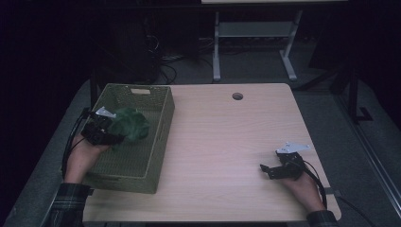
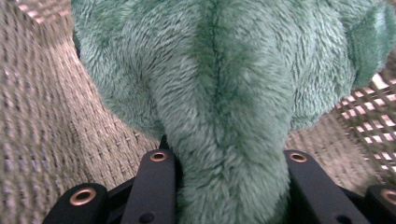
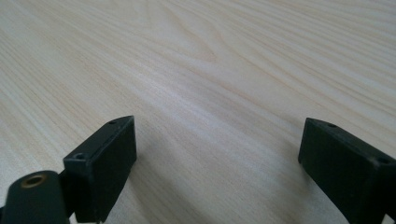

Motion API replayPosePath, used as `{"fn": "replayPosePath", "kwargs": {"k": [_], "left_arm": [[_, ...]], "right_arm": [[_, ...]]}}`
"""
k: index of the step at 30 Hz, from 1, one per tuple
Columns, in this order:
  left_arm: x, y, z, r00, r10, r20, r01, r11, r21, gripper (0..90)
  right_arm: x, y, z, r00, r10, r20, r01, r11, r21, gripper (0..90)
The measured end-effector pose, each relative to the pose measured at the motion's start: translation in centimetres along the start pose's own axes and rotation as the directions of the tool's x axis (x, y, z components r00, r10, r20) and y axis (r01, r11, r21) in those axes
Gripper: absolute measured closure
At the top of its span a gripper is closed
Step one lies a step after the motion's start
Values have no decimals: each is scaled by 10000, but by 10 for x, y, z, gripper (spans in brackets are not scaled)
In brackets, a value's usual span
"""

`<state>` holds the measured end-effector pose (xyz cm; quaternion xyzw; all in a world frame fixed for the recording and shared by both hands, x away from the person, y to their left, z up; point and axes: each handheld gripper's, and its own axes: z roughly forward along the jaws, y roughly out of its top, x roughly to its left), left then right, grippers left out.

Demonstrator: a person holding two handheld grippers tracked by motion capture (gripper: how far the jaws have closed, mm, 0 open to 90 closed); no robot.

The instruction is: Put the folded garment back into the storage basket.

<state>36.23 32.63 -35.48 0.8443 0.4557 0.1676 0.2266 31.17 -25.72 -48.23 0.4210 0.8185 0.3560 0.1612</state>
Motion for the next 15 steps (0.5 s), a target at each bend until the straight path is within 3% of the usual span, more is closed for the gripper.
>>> {"fn": "replayPosePath", "kwargs": {"k": [7, 15], "left_arm": [[4, -7, 27, 9998, 47, 213, -58, 9987, 512, 681], [3, -11, 46, 9989, 53, 471, -100, 9949, 1001, 678]], "right_arm": [[0, 0, 0, 10000, -14, -6, 14, 10000, -10, 108], [0, 0, 0, 10000, -17, -5, 17, 10000, -12, 108]]}}
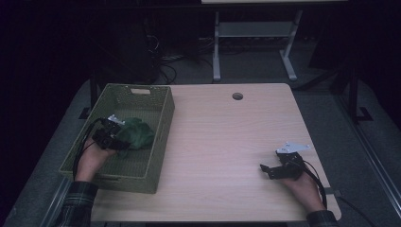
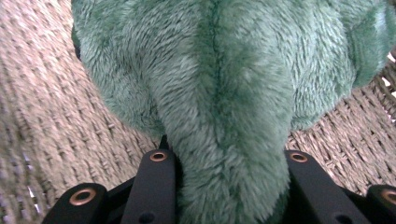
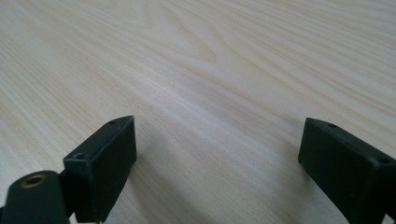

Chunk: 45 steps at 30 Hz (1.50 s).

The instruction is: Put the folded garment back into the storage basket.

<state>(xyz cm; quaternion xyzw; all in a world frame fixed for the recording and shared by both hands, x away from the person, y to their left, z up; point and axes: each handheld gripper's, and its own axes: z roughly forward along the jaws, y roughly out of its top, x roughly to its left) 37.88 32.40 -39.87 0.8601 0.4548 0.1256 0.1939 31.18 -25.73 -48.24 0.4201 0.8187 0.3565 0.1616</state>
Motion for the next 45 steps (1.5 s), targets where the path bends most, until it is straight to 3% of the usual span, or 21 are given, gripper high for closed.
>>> {"fn": "replayPosePath", "kwargs": {"k": [7, 12, 18, 25, 34, 38, 45], "left_arm": [[0, -2, 9, 9999, -47, 143, 42, 9993, 369, 651], [0, -3, 12, 9999, 32, 142, -36, 9994, 341, 509], [2, -5, 6, 9999, 55, 84, -54, 9999, -142, 279], [4, -3, -15, 9999, -66, 82, 74, 9948, -1020, 159], [-8, 4, -40, 9997, -252, 20, 249, 9695, -2439, 134], [-22, 11, -45, 9991, -246, 334, 334, 9537, -2988, 134], [-52, 29, -55, 9975, 127, 701, 139, 9305, -3660, 139]], "right_arm": [[0, 0, 0, 10000, -1, -1, 1, 10000, 0, 108], [0, 0, 0, 10000, -6, 0, 6, 10000, -4, 108], [0, 0, 0, 10000, 1, -1, -1, 10000, 1, 108], [0, 0, 0, 10000, 6, 4, -6, 10000, 2, 108], [0, 0, 0, 10000, 5, 7, -5, 10000, 1, 108], [0, 0, 0, 10000, 11, 7, -11, 10000, 4, 108], [0, 0, 0, 10000, -15, -1, 15, 10000, -7, 108]]}}
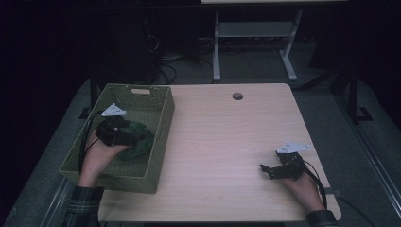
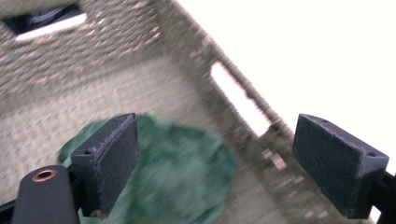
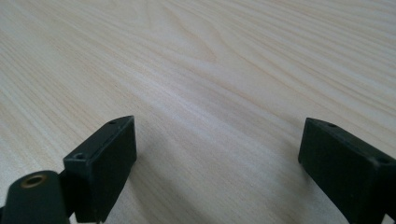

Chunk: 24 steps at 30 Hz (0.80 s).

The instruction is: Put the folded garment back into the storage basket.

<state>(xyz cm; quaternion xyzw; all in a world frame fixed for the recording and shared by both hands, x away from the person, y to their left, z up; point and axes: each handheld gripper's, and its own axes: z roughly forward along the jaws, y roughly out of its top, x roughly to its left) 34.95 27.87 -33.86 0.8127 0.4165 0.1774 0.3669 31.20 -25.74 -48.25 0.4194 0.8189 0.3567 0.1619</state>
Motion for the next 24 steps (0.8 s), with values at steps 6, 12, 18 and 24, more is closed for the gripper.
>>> {"fn": "replayPosePath", "kwargs": {"k": [6, 12, 18, 24], "left_arm": [[-25, 16, 5, 9984, 352, 434, -341, 9991, -248, 140], [-49, 26, 15, 9937, 736, 849, -707, 9968, -367, 141], [-71, 33, 28, 9900, 825, 1143, -771, 9957, -513, 141], [-95, 38, 44, 9837, 1046, 1465, -971, 9936, -570, 141]], "right_arm": [[0, 0, 0, 10000, 9, 1, -9, 10000, 4, 108], [0, 0, 0, 10000, 2, 1, -2, 10000, -1, 108], [0, 0, 0, 10000, 5, -1, -5, 10000, 0, 108], [0, 0, 0, 10000, 6, -3, -6, 10000, 1, 108]]}}
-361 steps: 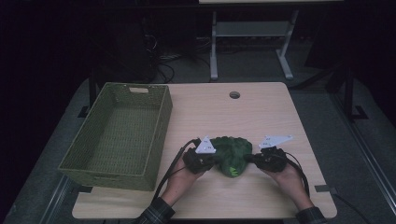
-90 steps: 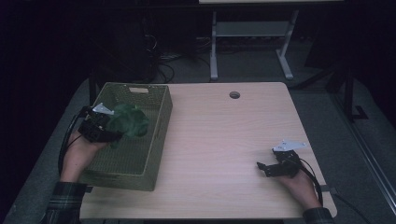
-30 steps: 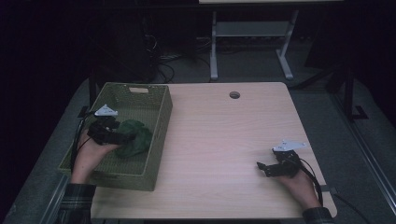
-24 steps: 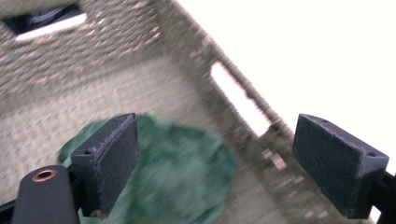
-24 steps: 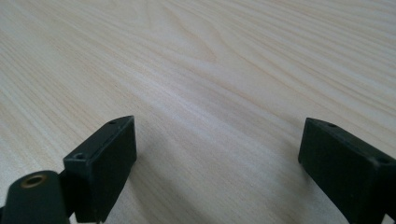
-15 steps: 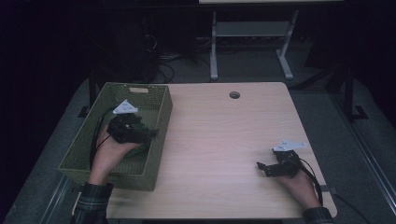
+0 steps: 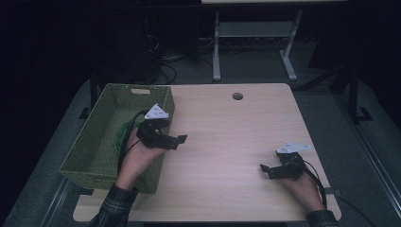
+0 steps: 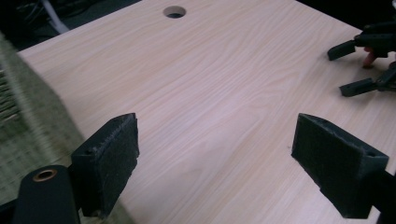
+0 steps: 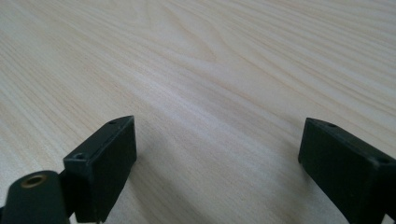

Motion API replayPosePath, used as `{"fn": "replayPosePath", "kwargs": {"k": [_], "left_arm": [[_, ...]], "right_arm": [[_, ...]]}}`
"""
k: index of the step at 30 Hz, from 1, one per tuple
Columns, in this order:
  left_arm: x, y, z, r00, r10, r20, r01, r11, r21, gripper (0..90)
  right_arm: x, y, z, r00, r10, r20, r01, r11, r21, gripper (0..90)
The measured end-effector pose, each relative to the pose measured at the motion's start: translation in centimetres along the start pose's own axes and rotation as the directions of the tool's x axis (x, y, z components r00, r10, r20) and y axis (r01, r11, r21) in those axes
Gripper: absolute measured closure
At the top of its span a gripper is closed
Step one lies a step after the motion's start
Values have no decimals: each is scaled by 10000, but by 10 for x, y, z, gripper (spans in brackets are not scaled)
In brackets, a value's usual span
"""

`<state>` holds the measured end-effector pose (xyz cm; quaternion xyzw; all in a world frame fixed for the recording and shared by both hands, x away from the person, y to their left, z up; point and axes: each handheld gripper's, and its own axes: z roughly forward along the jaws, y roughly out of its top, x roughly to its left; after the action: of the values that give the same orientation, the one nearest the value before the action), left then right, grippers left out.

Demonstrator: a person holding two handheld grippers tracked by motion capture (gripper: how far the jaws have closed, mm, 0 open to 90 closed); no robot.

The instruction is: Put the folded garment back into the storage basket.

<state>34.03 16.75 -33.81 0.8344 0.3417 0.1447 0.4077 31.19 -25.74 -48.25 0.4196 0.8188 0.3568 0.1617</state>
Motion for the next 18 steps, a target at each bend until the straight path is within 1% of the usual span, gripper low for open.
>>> {"fn": "replayPosePath", "kwargs": {"k": [1, 3, 4, 5, 8, 11, 12, 14, 15, 18], "left_arm": [[0, 0, 0, 10000, 0, 0, 0, 10000, 0, 141], [-5, 1, 6, 10000, 35, 74, -35, 10000, -41, 141], [-11, 1, 13, 9999, 82, 89, -82, 10000, -12, 141], [-11, 1, 13, 9999, 82, 89, -82, 10000, -12, 141], [-19, -1, 25, 9998, 191, 102, -192, 9998, 51, 141], [-24, -4, 34, 9996, 255, 138, -256, 9996, 98, 141], [-24, -4, 34, 9996, 255, 138, -256, 9996, 98, 141], [-27, -7, 41, 9993, 347, 167, -350, 9993, 157, 141], [-30, -10, 47, 9990, 396, 194, -401, 9990, 221, 140], [-33, -15, 57, 9984, 487, 272, -497, 9980, 394, 140]], "right_arm": [[0, 0, 0, 10000, 0, 0, 0, 10000, 0, 108], [0, 0, 0, 10000, 2, 3, -2, 10000, 1, 108], [0, 0, 0, 10000, 1, 5, -1, 10000, 1, 109], [0, 0, 0, 10000, 1, 5, -1, 10000, 1, 109], [0, 0, 0, 10000, 3, 2, -3, 10000, 3, 108], [0, 0, 0, 10000, -2, 4, 2, 10000, 1, 109], [0, 0, 0, 10000, -2, 4, 2, 10000, 1, 109], [0, 0, 0, 10000, -4, 4, 4, 10000, 1, 109], [0, 0, 0, 10000, 0, 2, 0, 10000, 2, 109], [0, 0, 0, 10000, -1, -1, 1, 10000, 2, 109]]}}
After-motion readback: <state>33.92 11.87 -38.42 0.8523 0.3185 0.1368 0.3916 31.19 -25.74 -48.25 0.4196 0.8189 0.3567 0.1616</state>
